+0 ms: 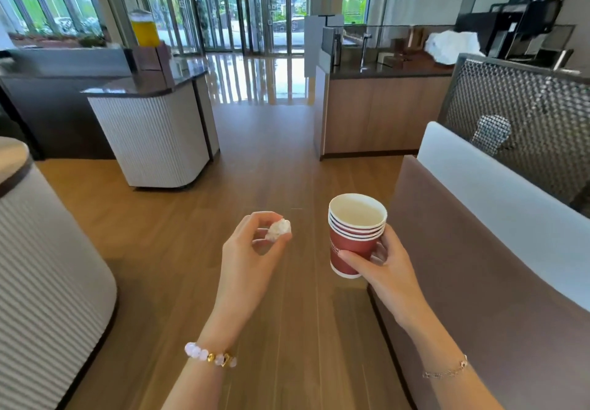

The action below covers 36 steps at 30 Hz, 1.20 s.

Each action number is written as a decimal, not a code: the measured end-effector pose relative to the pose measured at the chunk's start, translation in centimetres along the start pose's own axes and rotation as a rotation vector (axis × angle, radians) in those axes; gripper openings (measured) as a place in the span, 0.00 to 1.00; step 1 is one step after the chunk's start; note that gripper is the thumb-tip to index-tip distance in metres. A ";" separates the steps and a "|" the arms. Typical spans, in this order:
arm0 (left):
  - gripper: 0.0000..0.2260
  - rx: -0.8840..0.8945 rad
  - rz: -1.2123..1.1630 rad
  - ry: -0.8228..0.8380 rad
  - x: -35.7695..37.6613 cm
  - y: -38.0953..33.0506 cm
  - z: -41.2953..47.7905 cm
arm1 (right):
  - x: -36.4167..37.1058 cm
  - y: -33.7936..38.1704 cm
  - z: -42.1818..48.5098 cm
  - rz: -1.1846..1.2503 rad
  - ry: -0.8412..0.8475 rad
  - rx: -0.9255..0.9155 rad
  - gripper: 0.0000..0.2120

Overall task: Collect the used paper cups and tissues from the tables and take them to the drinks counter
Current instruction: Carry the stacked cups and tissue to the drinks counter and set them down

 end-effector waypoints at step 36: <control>0.07 0.154 -0.120 0.369 22.4 20.5 65.8 | -10.3 -14.5 61.2 -0.089 -0.452 0.021 0.31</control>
Point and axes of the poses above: each hand's wrist, its own z-axis towards the middle knuckle, its own x-axis out of the palm, y = z × x, the point moved 6 cm from there along z, towards the middle knuckle, and after that the axes turned 6 degrees about y, right-handed, at the moved point
